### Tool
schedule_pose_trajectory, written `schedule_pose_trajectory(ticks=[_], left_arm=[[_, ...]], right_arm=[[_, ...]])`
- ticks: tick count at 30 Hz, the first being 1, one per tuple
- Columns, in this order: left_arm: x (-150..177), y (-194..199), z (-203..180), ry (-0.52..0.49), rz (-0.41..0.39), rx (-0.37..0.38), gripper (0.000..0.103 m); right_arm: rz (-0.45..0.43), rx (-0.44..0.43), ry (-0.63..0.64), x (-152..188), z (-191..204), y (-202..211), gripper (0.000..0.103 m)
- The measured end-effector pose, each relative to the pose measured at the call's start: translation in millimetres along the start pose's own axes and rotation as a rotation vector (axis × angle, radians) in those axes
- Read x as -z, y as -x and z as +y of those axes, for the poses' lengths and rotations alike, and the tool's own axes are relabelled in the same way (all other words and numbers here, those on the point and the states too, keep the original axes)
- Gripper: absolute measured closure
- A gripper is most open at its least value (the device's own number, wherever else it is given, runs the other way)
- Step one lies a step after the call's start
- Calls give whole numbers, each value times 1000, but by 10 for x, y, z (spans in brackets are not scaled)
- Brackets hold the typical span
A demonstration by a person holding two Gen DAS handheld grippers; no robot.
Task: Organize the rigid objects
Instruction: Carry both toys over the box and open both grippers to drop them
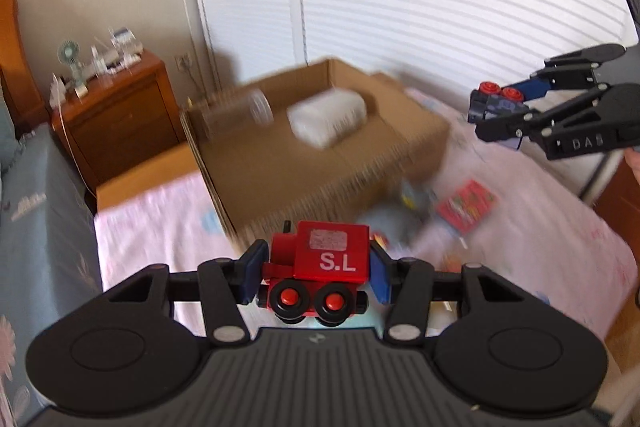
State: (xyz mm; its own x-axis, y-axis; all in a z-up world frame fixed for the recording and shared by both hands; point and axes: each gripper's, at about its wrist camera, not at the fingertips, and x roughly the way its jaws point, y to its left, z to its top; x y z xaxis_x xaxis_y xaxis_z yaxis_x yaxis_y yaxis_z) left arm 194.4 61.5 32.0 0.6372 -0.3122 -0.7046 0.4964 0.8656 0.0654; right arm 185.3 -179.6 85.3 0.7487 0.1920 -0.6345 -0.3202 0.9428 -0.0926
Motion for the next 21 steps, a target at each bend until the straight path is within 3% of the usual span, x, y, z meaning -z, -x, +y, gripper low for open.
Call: schedule_pose_trajectory(ticks=[8, 12, 16, 19, 21], left_arm=[[-528, -349, 167, 5, -10, -42, 52], [-661, -535, 199, 12, 8, -52, 52], [-715, -618, 222, 16, 10, -50, 52], [-750, -679, 224, 8, 16, -50, 52], [-779, -729, 232, 10, 22, -49, 52]], right_arm=[[-7, -9, -30, -444, -162, -495, 53], [4, 2, -42, -536, -208, -691, 50], [-1, 8, -94, -449, -261, -667, 13], [-10, -8, -145, -326, -303, -541, 2], [-6, -11, -180, -245, -299, -450, 0]])
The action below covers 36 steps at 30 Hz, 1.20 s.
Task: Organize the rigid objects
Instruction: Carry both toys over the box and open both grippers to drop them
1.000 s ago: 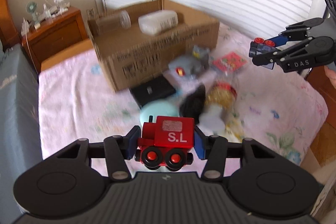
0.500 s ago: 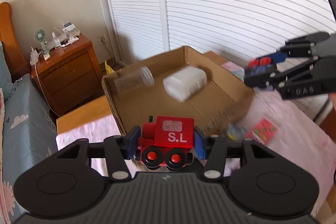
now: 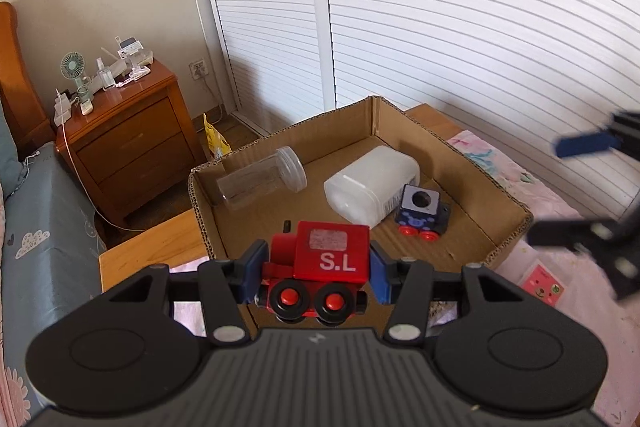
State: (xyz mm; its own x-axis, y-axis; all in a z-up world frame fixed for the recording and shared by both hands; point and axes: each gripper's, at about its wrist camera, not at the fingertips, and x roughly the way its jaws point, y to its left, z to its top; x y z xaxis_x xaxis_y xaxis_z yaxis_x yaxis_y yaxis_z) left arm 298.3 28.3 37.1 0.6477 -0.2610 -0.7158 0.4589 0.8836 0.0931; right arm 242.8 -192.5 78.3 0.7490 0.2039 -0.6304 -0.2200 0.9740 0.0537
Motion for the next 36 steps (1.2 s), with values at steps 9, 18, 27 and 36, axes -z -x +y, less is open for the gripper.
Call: schedule_pose_trajectory(ticks=[9, 18, 27, 36], left_arm=[[-192, -289, 89, 12, 27, -25, 52], [-317, -335, 229, 93, -26, -63, 4], [-63, 18, 53, 68, -48, -48, 4], [376, 361, -137, 76, -31, -33, 3]], right_arm=[[32, 71, -96, 413, 36, 241, 0], [70, 120, -142, 633, -16, 297, 0], [78, 140, -150, 736, 9, 356, 0], [83, 134, -139, 835, 130, 435, 0]])
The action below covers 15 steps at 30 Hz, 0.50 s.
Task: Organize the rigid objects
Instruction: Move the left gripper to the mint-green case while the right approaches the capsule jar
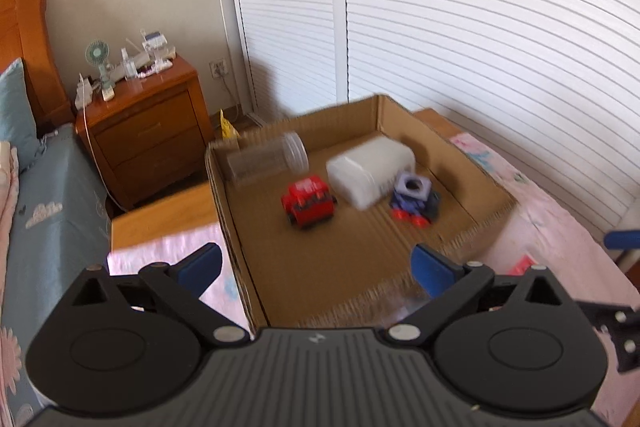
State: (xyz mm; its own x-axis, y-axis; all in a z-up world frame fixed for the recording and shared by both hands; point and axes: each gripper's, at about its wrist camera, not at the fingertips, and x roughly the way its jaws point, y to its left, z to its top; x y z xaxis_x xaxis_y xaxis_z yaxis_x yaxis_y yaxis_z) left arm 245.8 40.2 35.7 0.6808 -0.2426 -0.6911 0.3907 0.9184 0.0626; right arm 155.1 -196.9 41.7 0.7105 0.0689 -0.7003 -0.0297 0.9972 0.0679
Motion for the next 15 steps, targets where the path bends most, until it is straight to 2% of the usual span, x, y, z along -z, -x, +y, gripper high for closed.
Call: schedule_pose_trajectory(ticks=[7, 13, 15], left_arm=[[441, 55, -88, 72, 25, -22, 2], [735, -110, -148, 97, 78, -85, 3], [807, -163, -138, 118, 92, -71, 3]], right_arm=[[1, -7, 10, 73, 30, 28, 0], [5, -22, 23, 132, 55, 32, 0], [7, -24, 30, 155, 63, 29, 0]])
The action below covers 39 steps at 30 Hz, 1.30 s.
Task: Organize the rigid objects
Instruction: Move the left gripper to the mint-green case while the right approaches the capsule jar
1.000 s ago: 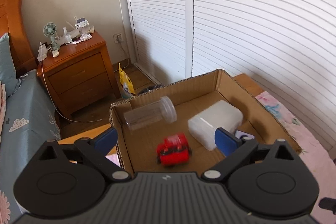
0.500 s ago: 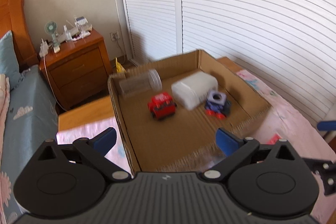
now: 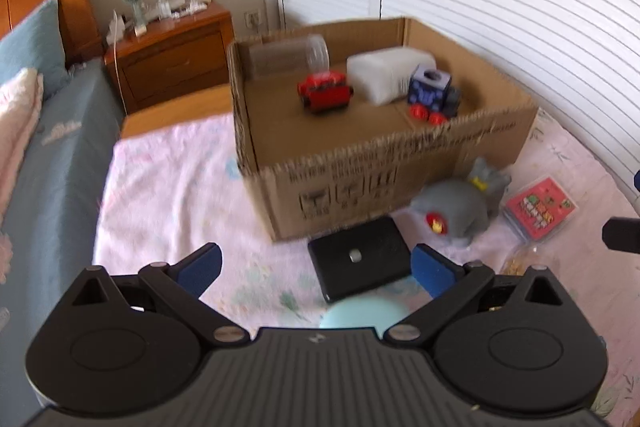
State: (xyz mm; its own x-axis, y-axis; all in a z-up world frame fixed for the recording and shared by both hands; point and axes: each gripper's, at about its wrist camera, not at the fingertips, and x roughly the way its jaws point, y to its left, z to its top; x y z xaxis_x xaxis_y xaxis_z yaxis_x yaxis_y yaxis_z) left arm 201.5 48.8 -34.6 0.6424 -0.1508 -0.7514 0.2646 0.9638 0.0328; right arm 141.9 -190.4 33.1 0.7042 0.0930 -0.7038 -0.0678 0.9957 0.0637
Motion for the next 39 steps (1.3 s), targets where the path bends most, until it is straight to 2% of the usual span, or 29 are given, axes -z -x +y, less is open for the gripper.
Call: schedule_pose_trajectory(ticks=[3, 11, 19, 23, 30, 39], left_arm=[[96, -91, 18, 28, 20, 18, 2], [206, -287, -31, 30, 65, 3, 2], [371, -167, 14, 43, 65, -14, 2], [500, -88, 74, 57, 76, -34, 3], [660, -10, 216, 111, 70, -58, 2], [692, -11, 273, 135, 69, -47, 1]], right_arm=[[10, -1, 6, 30, 9, -18, 0], [27, -3, 13, 69, 43, -58, 0], [42, -23, 30, 85, 89, -111, 0], [57, -80, 49, 121, 140, -153, 0], [82, -243, 141, 154, 328, -282, 0], [151, -300, 253, 153, 636, -503, 0]])
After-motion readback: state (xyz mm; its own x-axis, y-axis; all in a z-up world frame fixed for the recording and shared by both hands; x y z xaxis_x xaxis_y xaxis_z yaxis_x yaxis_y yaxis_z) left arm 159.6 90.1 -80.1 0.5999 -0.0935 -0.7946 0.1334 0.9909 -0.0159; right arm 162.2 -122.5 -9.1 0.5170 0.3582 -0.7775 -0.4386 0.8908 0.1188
